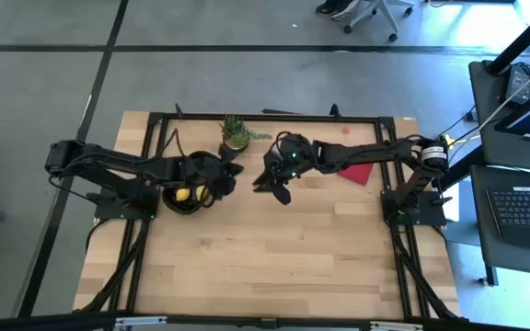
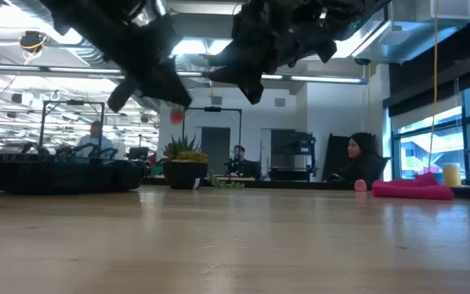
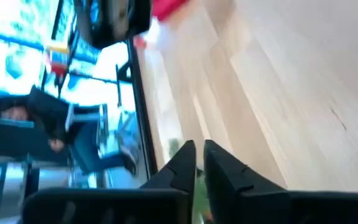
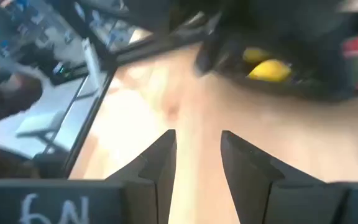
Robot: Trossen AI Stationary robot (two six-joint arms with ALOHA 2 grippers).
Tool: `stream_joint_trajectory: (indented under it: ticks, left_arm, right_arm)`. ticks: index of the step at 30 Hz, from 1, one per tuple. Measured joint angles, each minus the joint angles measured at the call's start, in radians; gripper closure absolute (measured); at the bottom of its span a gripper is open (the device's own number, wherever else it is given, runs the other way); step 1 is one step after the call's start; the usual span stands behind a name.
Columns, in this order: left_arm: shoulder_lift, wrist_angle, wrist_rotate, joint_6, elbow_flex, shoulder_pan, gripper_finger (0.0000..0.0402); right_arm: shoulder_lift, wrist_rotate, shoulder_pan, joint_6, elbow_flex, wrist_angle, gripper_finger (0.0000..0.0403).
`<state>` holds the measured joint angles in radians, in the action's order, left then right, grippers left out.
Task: Pick and placing Produce into tupperware
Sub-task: Put the red strawberry into the black container, then put the pink peach into the black container
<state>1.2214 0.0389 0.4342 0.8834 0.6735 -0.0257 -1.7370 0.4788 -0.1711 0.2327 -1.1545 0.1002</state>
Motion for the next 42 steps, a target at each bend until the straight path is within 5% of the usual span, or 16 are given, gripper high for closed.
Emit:
stream_joint_trajectory:
  ticks: [9, 19, 30, 42]
  left_arm:
    - [-0.013, 0.373, 0.059, -0.302, 0.002, -0.03, 0.0401]
    - [-0.013, 0.477, 0.026, -0.488, 0.002, -0.088, 0.0395]
    - [-0.013, 0.509, 0.069, -0.569, 0.002, -0.134, 0.034]
    - [-0.013, 0.482, 0.08, -0.596, 0.002, -0.15, 0.0189]
  right_arm:
    - [0.0, -0.028, -0.003, -0.012, 0.0, -0.079, 0.0273]
    - [0.0, -0.036, -0.005, -0.03, 0.0, -0.077, 0.0273]
    - [0.0, -0.045, -0.038, -0.027, 0.0, -0.235, 0.0273]
    - [0.0, -0.35, -0.229, 0.078, -0.031, -0.643, 0.0266]
